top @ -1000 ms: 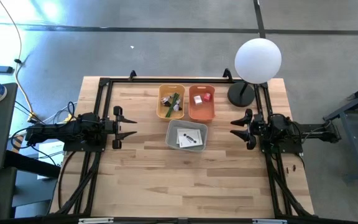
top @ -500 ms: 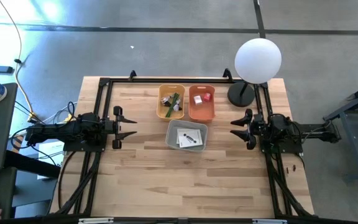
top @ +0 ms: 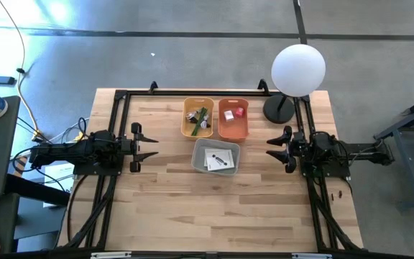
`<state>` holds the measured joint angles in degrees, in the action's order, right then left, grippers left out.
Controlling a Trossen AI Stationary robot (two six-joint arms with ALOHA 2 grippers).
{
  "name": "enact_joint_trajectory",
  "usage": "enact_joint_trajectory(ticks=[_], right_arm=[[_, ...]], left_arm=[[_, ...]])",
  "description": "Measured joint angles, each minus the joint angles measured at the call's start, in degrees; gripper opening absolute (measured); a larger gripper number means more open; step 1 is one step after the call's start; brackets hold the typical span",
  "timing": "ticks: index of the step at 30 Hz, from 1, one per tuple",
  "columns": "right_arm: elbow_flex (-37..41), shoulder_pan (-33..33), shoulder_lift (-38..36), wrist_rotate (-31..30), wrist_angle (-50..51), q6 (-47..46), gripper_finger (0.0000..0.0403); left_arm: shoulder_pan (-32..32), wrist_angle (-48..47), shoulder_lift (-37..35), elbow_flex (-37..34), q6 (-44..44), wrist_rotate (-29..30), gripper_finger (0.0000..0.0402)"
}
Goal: Pick and place items into bin
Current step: Return to Home Position
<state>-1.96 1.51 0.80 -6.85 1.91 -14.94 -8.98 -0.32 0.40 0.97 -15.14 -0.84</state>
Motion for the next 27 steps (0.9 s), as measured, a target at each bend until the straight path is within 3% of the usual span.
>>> enact_joint_trajectory(ticks=[27], right_arm=[[0.0,0.0,0.0,0.0,0.0,0.0,0.0210]], left_arm=[[0.0,0.0,0.0,0.0,0.0,0.0,0.0182]])
